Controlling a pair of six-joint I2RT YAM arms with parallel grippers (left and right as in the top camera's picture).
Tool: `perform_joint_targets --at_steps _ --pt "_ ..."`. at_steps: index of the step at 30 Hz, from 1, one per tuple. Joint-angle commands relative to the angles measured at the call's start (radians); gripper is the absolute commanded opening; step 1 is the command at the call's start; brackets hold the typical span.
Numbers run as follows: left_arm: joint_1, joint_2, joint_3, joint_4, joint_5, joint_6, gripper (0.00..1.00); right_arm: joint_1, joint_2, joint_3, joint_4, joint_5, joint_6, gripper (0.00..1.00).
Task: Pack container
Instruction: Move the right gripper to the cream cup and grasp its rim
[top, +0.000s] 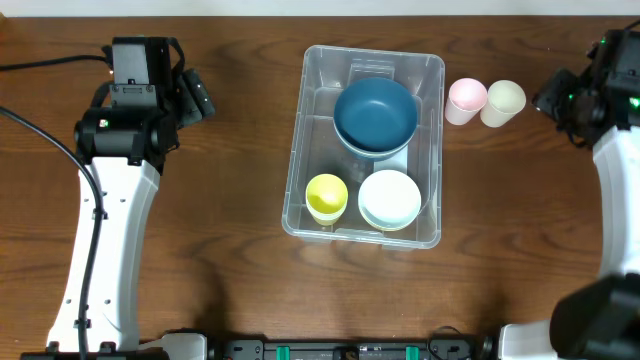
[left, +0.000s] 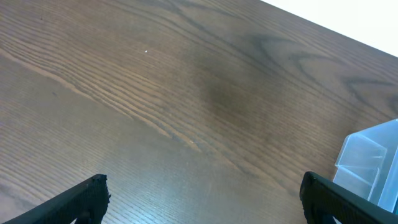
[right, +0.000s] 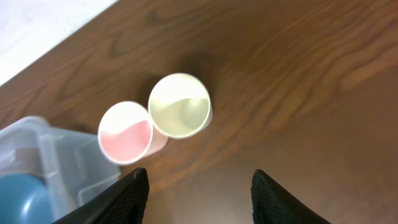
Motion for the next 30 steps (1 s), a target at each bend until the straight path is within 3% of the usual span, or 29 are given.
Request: perform_joint_targets --at_steps 1,20,30 --pt "0.004 0.004 0.011 -0.002 -0.008 0.002 0.98 -0.021 0.079 0.008 0.041 -0.018 -0.001 0.55" --pt "0.004 0.004 0.011 -0.002 -0.008 0.002 0.98 -0.021 0.375 0.008 0.19 -0.018 -0.001 0.54" --pt "0.004 0.004 0.011 -0.002 -0.008 0.002 0.98 -0.021 0.393 0.008 0.238 -0.018 -0.001 0.42"
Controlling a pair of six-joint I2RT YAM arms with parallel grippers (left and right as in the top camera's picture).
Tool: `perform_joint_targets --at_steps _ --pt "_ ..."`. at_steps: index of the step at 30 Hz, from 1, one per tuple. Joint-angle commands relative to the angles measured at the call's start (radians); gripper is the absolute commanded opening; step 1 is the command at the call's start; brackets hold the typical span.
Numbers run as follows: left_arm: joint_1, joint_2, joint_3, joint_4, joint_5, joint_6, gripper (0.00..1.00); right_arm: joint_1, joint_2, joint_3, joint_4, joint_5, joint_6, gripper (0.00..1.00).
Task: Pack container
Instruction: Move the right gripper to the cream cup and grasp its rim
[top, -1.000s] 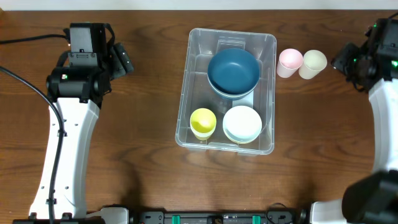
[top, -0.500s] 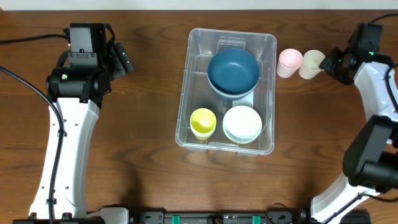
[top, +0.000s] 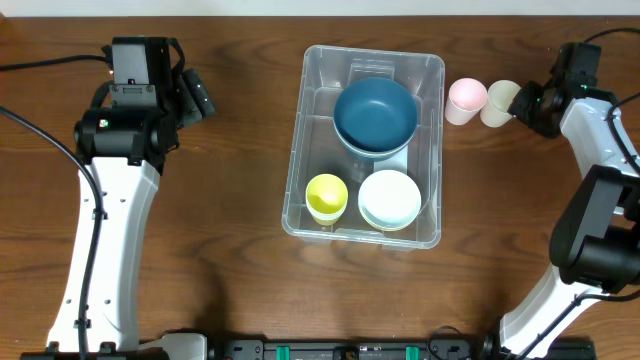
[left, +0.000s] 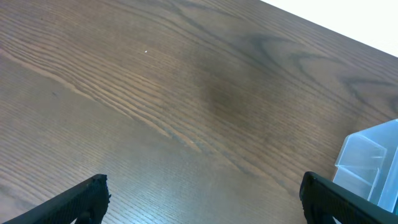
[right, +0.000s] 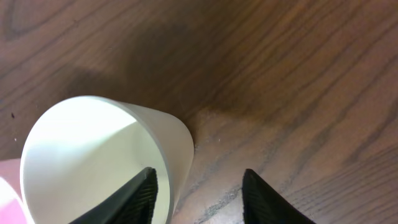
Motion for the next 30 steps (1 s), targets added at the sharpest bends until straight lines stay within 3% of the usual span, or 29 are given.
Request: perform_joint_targets --at_steps 1,8,21,30 --pt "0.004 0.004 0.011 -0.003 -0.008 0.002 0.98 -0.006 0.009 0.008 0.011 -0.005 -0.001 0.38" --pt "0.004 0.004 0.011 -0.003 -0.008 0.002 0.98 -0.005 0.009 0.008 0.018 -0.005 -0.001 0.24" --pt "0.004 0.004 0.011 -0.003 -0.008 0.002 0.98 -0.003 0.009 0.007 0.023 -0.065 -0.001 0.22" --pt "0.004 0.004 0.011 -0.003 -0.008 0.002 0.98 -0.003 0.009 0.007 0.024 -0.086 -0.002 0.01"
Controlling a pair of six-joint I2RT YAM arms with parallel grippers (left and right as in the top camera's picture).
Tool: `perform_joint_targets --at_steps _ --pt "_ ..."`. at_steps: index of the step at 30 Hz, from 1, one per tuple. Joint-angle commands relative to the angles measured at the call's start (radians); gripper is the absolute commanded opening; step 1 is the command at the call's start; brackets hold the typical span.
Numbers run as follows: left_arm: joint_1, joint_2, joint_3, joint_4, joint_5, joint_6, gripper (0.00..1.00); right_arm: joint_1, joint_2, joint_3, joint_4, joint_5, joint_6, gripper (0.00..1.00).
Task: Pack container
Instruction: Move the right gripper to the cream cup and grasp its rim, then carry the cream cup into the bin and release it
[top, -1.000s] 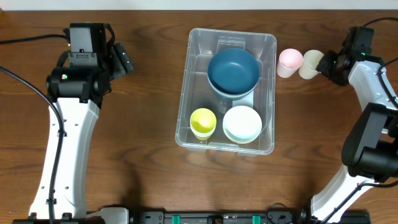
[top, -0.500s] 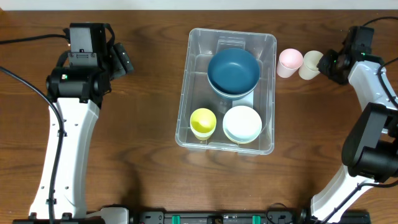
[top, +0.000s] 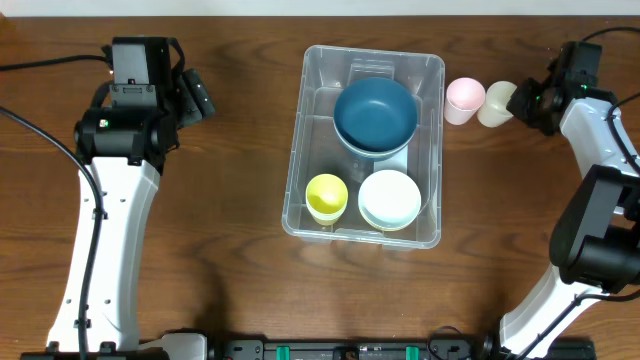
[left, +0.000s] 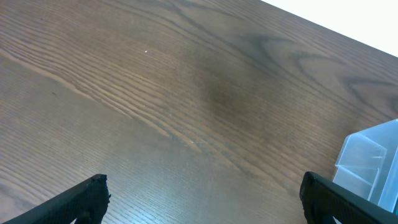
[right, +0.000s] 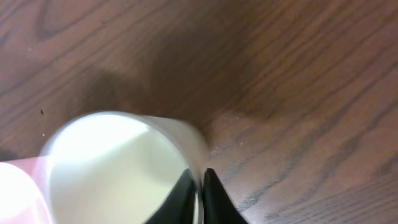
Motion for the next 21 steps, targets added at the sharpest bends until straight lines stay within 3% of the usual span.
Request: perform_joint_targets --at_steps 1,9,16,21 --pt "0.004 0.004 0.011 -0.003 -0.008 0.002 0.98 -0.005 0.009 0.007 0.002 -0.015 -0.005 0.01" --pt "0.004 0.004 0.011 -0.003 -0.008 0.002 0.98 -0.061 -0.068 0.017 -0.024 -0.012 -0.022 0.01" --pt "0.004 0.004 0.011 -0.003 -0.008 0.002 0.98 -0.068 -0.293 0.017 -0.126 -0.013 -0.088 0.01" --pt "0.004 0.004 0.011 -0.003 -0.008 0.002 0.98 0.01 -0.481 0.017 -0.231 -0.039 -0.114 0.01"
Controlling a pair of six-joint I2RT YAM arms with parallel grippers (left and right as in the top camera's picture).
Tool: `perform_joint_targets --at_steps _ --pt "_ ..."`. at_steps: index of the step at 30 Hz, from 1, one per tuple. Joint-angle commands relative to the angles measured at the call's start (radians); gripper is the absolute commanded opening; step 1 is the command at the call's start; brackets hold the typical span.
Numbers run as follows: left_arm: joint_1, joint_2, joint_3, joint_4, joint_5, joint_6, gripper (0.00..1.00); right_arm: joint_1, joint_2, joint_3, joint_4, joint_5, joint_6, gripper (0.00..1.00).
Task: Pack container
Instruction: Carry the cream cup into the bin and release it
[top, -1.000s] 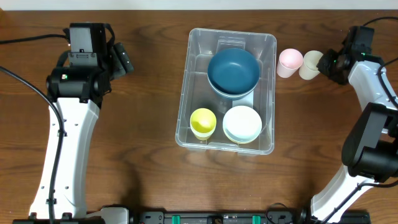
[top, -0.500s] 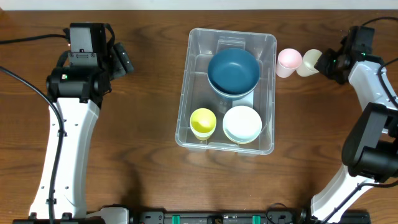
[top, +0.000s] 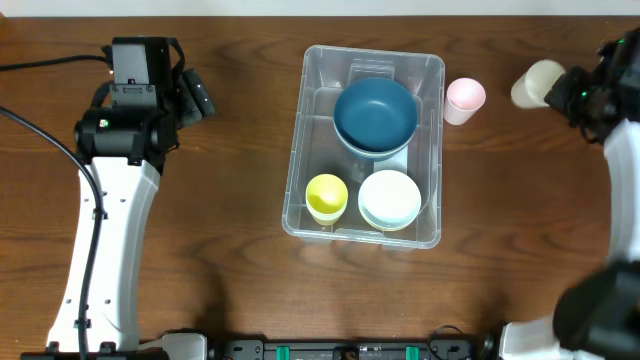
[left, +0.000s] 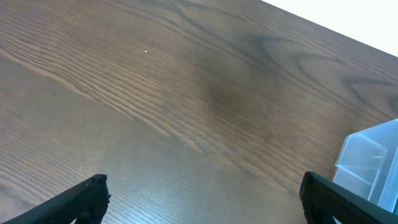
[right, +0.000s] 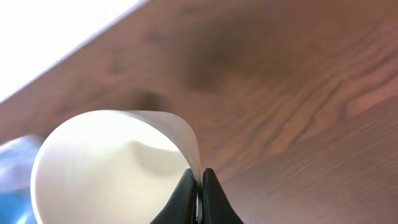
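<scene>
A clear plastic container (top: 433, 150) stands mid-table holding a dark blue bowl (top: 375, 113), a yellow cup (top: 326, 194) and a pale stack of bowls (top: 390, 198). A pink cup (top: 465, 98) stands just right of the container. My right gripper (right: 199, 193) is shut on the rim of a cream cup (right: 112, 168), held off the table at the far right, the cream cup (top: 538, 82) tilted in the overhead view. My left gripper (left: 202, 199) hangs open over bare wood far left of the container, its fingertips (left: 87, 196) wide apart.
The container's corner (left: 367, 165) shows at the right of the left wrist view. The table's back edge (top: 320, 14) runs close behind the container. The left arm (top: 120, 150) stretches along the table's left side.
My right gripper, shut on the cream cup's rim beside the pink cup, now holds it raised and further right, apart from the pink cup. The left arm has not moved.
The right gripper was open, high above the pink and cream cups. Then it was low, jaws straddling the cream cup's rim. Then it was shut on that rim. Now the cup is off the table. The left gripper stayed open and still.
</scene>
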Motion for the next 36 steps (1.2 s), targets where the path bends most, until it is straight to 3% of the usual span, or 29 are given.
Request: perform_joint_targets --at_steps 1,8,17,22,36 --pt "0.004 0.004 0.011 -0.003 -0.008 0.002 0.98 0.081 -0.124 0.015 -0.056 -0.029 -0.04 0.01" --pt "0.004 0.004 0.011 -0.003 -0.008 0.002 0.98 0.388 -0.238 0.015 -0.186 -0.028 -0.056 0.01" --pt "0.004 0.004 0.011 -0.003 -0.008 0.002 0.98 0.783 -0.107 0.013 -0.224 0.189 -0.058 0.01" --pt "0.004 0.004 0.011 -0.003 -0.008 0.002 0.98 0.853 -0.011 0.013 -0.223 0.219 -0.054 0.01" --pt "0.004 0.004 0.011 -0.003 -0.008 0.002 0.98 0.862 0.145 0.013 -0.166 0.153 -0.058 0.01"
